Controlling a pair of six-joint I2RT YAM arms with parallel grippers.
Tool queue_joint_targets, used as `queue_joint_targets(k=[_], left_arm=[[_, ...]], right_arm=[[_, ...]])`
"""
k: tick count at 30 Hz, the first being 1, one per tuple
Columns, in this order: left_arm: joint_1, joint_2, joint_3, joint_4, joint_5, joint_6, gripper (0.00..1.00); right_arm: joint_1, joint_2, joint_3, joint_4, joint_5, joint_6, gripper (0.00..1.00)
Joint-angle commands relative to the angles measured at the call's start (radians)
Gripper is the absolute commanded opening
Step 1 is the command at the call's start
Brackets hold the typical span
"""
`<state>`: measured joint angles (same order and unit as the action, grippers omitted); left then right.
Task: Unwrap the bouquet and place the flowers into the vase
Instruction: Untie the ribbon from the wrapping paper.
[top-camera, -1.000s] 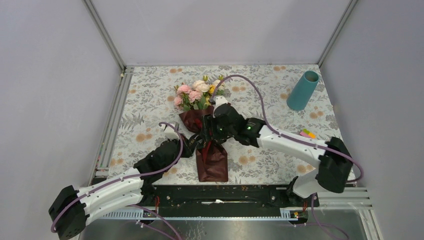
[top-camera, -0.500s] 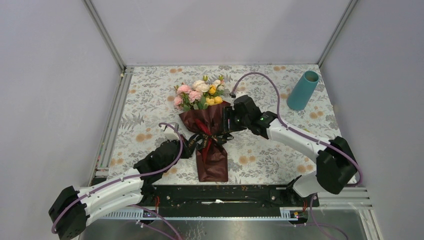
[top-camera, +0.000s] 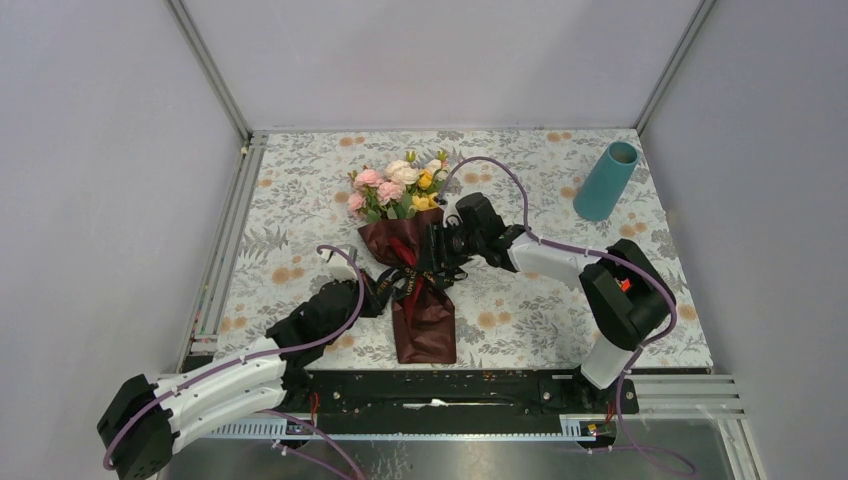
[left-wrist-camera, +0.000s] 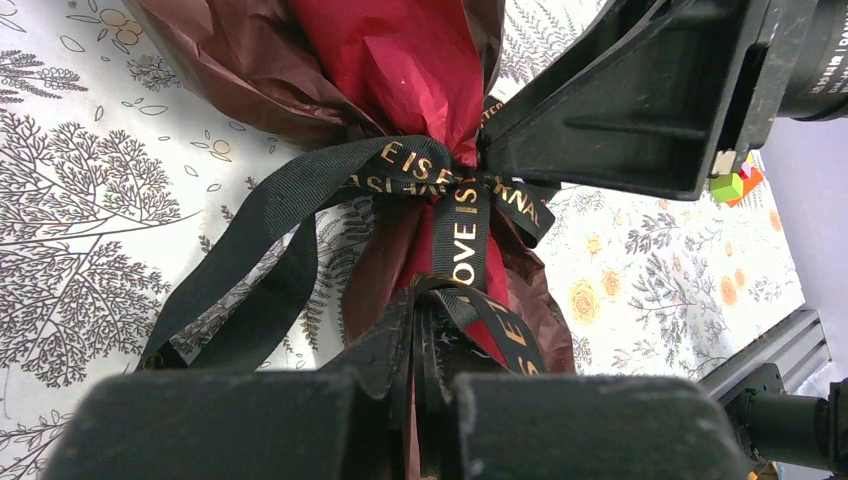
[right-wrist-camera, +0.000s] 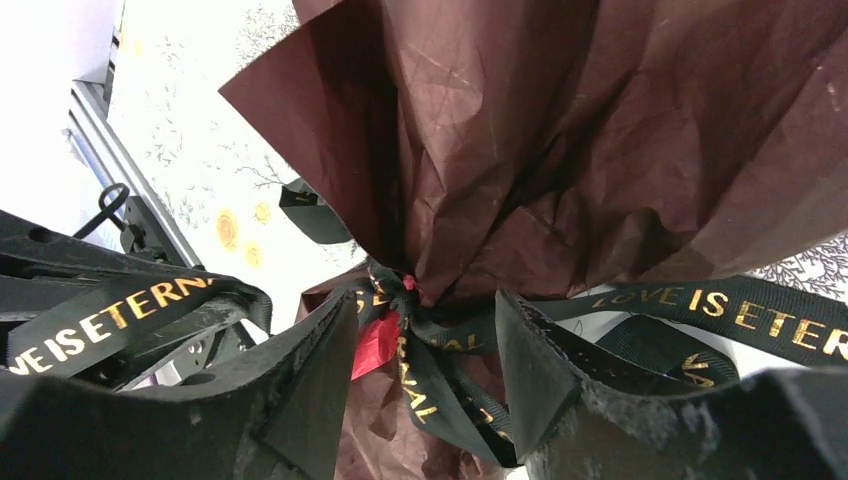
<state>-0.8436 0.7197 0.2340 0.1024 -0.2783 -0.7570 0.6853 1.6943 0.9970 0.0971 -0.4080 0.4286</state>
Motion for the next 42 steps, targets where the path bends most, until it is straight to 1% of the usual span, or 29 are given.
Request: queue_joint_targets(k=[1, 6, 12, 15, 18, 21, 23, 27, 32, 38, 42], left_arm=[[0.007, -0.011, 0.004, 0.026, 0.021, 0.008, 0.00], [0.010, -0.001, 0.005, 0.035, 0.026, 0.007, 0.00], [0.012, 0.004, 0.010, 0.035, 0.033, 0.005, 0.00], [0.013, 0.000, 0.009, 0.033, 0.033, 0.002, 0.00], [0.014, -0.002, 0.007, 0.033, 0.032, 0.000, 0.00], [0.014, -0.004, 0.007, 0.030, 0.033, -0.001, 0.00], [0.014, -0.006, 0.005, 0.028, 0.033, -0.001, 0.00], [0.015, -0.013, 0.005, 0.019, 0.030, -0.001, 0.00], [0.016, -0.035, 0.003, 0.000, 0.017, -0.001, 0.00], [0.029, -0.049, 0.022, -0.069, -0.015, -0.006, 0.00], [0.047, -0.039, 0.040, -0.095, -0.013, -0.001, 0.00]], right_arm=[[-0.019, 0.005, 0.001, 0.066, -0.069, -0.062, 0.59], [-0.024, -0.002, -0.023, 0.066, -0.088, -0.096, 0.57], [-0.026, 0.034, 0.011, 0.033, -0.078, -0.155, 0.57], [-0.027, 0.039, 0.020, 0.032, -0.080, -0.156, 0.56], [-0.027, 0.049, 0.026, 0.026, -0.095, -0.148, 0.50], [-0.029, 0.044, 0.015, 0.034, -0.099, -0.130, 0.37], [-0.029, 0.031, 0.003, 0.047, -0.099, -0.118, 0.34], [-0.029, 0.012, 0.008, 0.030, -0.086, -0.104, 0.25], [-0.030, -0.021, 0.018, -0.006, -0.042, -0.099, 0.22], [-0.031, -0.053, 0.030, -0.037, 0.003, -0.083, 0.19], [-0.031, -0.055, 0.037, -0.058, 0.008, -0.076, 0.12]])
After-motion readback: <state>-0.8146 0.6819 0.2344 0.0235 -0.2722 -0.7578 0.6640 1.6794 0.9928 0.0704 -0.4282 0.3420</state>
